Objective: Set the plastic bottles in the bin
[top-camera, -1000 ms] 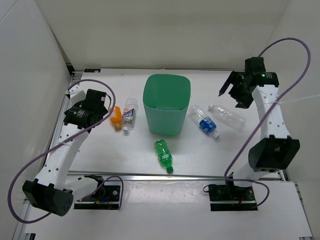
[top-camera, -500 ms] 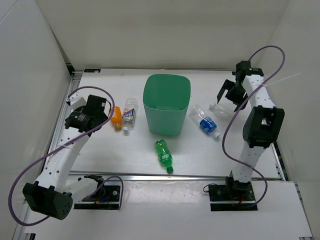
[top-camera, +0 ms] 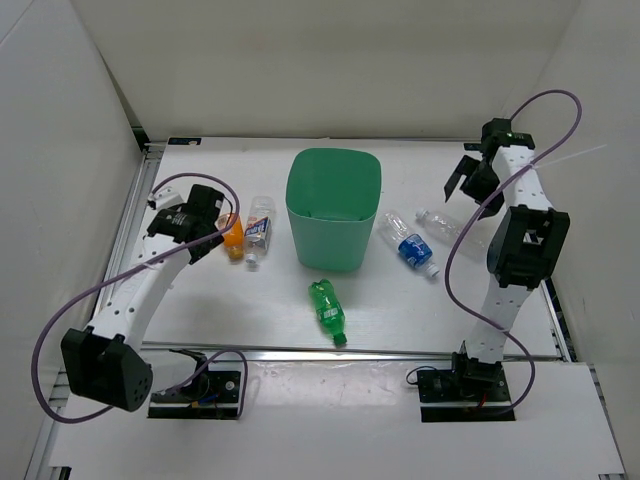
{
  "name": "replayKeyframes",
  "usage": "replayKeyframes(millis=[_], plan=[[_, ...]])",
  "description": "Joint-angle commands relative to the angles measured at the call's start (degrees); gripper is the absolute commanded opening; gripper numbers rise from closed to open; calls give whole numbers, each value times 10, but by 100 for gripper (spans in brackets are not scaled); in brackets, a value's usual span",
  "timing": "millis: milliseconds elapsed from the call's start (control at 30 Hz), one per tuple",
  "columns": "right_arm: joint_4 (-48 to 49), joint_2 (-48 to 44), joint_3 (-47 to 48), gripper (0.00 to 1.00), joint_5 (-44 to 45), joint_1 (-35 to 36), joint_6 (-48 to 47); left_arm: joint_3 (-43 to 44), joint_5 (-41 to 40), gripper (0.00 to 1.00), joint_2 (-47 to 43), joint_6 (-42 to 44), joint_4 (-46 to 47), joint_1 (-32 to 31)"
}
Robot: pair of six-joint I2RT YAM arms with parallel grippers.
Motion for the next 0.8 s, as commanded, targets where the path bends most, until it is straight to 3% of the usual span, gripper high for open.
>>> replayKeyframes(millis=[0, 767], plan=[[-1, 29, 18, 100, 12, -3, -7, 26, 9, 100, 11, -13, -6, 3], [30, 35, -92, 100, -63, -56, 16, 33, 27, 100, 39, -35, -7, 3]])
